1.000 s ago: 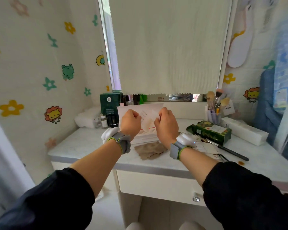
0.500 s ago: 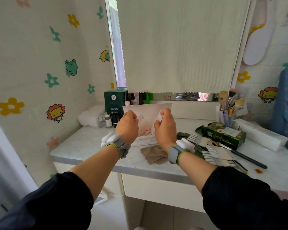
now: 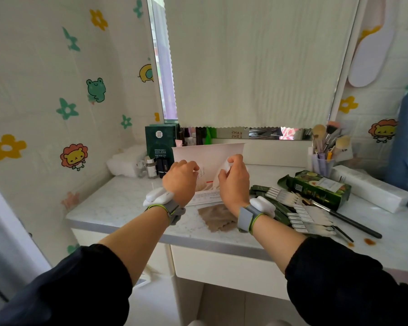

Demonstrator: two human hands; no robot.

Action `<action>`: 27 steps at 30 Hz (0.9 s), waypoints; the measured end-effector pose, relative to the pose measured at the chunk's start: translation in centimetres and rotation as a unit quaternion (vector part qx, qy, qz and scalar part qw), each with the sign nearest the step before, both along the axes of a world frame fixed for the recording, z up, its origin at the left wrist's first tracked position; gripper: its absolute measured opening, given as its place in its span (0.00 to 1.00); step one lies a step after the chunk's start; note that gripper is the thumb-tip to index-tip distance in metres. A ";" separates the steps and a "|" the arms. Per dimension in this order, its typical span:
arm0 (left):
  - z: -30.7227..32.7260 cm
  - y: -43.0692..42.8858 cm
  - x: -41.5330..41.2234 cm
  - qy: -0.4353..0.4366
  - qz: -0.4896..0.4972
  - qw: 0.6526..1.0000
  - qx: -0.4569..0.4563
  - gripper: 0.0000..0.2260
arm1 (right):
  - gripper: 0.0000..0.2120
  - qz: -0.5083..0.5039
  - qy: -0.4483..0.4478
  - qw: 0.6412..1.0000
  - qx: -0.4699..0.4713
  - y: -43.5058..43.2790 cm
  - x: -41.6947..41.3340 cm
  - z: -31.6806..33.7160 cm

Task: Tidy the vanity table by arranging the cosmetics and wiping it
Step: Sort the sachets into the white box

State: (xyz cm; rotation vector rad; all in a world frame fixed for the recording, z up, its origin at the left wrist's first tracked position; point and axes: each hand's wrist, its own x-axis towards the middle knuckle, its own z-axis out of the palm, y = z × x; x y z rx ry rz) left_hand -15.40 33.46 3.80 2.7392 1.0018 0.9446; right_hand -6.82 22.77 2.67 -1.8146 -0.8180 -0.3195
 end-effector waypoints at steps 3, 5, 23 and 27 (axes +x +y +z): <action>0.0 0.0 0.0 0.040 0.001 0.999 0.029 0.11 | 0.12 0.001 0.003 1.000 0.000 -0.1 0.1 -0.1; 0.2 0.0 0.0 0.054 0.008 0.998 0.035 0.11 | 0.12 0.001 0.004 1.000 -0.003 -0.1 0.1 -0.2; 0.7 -3.4 1.6 0.010 -0.145 0.989 0.035 0.10 | 0.09 0.070 0.003 0.997 0.029 -0.1 -0.4 0.7; 0.7 -3.1 1.6 -0.014 -0.099 0.994 -0.034 0.15 | 0.16 0.074 -0.023 0.997 -0.004 0.1 0.6 -0.1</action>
